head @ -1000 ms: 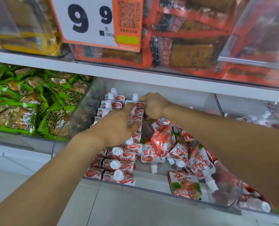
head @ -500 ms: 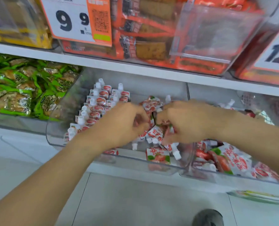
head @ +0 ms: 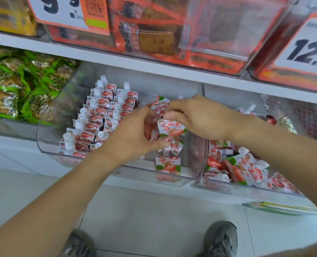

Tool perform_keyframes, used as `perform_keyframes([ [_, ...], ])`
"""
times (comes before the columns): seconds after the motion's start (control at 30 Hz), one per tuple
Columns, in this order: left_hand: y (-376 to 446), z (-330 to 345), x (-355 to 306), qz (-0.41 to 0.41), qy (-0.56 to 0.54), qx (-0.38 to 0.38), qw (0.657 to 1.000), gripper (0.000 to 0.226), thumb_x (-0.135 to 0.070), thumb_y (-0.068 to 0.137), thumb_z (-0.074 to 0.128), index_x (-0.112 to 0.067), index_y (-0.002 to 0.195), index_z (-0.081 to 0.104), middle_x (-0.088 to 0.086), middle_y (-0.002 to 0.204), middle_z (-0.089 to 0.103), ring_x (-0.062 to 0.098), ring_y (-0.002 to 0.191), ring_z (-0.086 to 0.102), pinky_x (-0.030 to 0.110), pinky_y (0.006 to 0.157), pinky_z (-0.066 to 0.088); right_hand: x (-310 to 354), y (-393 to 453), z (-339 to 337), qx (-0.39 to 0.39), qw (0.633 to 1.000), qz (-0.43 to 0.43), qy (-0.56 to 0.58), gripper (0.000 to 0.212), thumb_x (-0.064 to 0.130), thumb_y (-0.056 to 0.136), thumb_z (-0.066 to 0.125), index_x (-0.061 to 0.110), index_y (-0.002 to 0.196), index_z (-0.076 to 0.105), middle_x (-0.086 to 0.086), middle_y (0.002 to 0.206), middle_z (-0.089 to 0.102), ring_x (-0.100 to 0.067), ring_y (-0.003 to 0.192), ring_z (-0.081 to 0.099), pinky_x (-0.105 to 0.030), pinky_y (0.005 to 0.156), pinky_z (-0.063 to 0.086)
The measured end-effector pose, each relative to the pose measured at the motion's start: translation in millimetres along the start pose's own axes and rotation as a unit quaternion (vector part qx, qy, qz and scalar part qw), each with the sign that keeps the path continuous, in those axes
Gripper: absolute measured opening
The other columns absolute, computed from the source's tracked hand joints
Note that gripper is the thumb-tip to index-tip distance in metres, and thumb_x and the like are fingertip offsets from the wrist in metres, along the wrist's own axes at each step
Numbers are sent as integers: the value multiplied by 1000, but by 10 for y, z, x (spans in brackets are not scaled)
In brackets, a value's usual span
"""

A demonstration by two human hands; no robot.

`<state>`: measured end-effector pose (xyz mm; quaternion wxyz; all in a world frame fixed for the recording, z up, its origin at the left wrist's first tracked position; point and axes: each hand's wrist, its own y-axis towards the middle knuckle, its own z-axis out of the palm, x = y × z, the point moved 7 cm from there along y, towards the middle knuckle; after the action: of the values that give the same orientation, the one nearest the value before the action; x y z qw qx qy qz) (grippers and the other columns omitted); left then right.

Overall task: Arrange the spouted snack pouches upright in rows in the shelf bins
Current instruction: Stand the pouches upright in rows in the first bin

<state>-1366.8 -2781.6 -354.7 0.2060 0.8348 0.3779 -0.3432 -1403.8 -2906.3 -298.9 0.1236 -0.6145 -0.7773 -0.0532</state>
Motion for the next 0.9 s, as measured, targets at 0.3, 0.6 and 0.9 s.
perform_keyframes([
  [0.3, -324, -478, 168, -53, 9, -95, 994, 31, -48, 70, 76, -25, 88, 69, -3, 62, 66, 11, 55, 59, 35, 56, 50, -101, 139, 51, 44, 968, 99, 225, 34, 43, 93, 58, 15, 112, 63, -3, 103, 71, -14, 82, 72, -42, 77, 60],
  [0.6, -414, -516, 229, -66, -48, -142, 987, 24, -37, 71, 80, -23, 87, 69, -13, 68, 67, 4, 64, 61, 24, 61, 48, 156, 227, 970, 318, 930, -157, -91, 58, 39, 58, 90, 24, 110, 70, 4, 108, 68, -16, 100, 55, -37, 85, 48],
  [0.9, -436, -466, 282, -76, -36, -117, 990, 33, -41, 71, 79, -22, 96, 72, -8, 79, 72, 6, 71, 66, 35, 67, 54, 116, 219, 1114, 359, 895, -155, -214, 66, 56, 59, 82, 32, 116, 59, 7, 117, 58, -19, 107, 35, -41, 84, 42],
])
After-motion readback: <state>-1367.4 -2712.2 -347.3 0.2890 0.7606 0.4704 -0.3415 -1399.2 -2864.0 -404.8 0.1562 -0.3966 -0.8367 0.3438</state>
